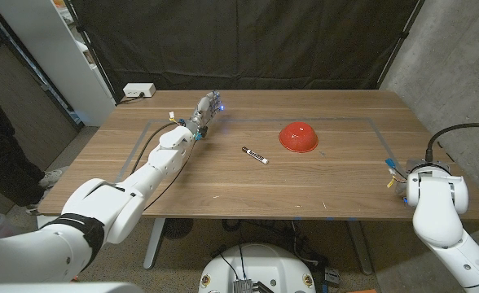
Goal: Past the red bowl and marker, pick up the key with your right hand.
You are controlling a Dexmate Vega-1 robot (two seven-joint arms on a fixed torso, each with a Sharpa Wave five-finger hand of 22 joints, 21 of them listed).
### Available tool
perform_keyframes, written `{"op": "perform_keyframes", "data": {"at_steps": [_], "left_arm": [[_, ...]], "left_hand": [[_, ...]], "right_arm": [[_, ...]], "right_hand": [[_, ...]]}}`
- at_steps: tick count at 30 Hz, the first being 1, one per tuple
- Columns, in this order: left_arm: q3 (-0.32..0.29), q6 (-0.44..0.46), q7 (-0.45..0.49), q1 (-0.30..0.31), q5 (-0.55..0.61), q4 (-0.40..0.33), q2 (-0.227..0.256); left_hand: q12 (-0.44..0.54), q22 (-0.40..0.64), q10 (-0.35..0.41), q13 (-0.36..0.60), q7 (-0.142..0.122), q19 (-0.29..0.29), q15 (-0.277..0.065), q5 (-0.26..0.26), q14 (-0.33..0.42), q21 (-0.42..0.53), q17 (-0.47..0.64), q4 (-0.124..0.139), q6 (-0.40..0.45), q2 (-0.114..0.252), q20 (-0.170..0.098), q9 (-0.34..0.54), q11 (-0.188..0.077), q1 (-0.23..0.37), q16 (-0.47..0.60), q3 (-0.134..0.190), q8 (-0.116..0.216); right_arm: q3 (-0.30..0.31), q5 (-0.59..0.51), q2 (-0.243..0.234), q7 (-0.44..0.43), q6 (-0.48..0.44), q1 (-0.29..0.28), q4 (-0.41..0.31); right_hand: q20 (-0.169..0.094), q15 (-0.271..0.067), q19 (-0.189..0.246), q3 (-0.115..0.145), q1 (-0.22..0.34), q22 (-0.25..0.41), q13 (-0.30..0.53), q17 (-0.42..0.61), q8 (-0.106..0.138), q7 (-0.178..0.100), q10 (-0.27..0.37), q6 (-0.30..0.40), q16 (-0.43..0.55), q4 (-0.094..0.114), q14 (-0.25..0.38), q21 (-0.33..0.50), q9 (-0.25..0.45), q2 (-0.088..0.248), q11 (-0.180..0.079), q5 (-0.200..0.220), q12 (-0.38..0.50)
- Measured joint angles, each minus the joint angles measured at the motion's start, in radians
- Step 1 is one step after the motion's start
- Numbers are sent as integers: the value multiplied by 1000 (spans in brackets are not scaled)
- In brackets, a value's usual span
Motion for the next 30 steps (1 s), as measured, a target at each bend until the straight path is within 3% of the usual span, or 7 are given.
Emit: {"op": "perform_keyframes", "data": {"at_steps": [13,21,30], "left_arm": [[-4,-31,-30,-42,5,90,-28],[-7,-50,-45,-63,12,135,-45],[-13,-60,-55,-69,15,148,-54]], "left_hand": [[0,0,0,0,0,0,0,0,0,0,0,-4,0,0,0,0,0,0,0,-4,0],[0,0,0,0,6,4,0,0,0,0,0,-4,6,0,-4,0,0,0,0,-4,0],[0,0,0,0,6,4,0,0,0,0,0,-4,5,0,-4,0,0,0,0,-4,0]], "right_arm": [[-11,-9,-22,31,-17,8,16],[-3,-11,-26,37,-28,-4,17],[0,-11,-28,19,-33,-12,17]], "right_hand": [[-1,2,1,-18,0,0,17,10,1,0,-3,0,-5,10,9,4,8,0,3,2,15],[-7,0,21,-34,-6,0,32,23,23,21,2,22,-6,21,25,8,15,-5,14,4,35],[-7,-4,21,-39,4,0,50,37,47,9,33,48,-6,16,54,16,27,4,2,9,57]]}}
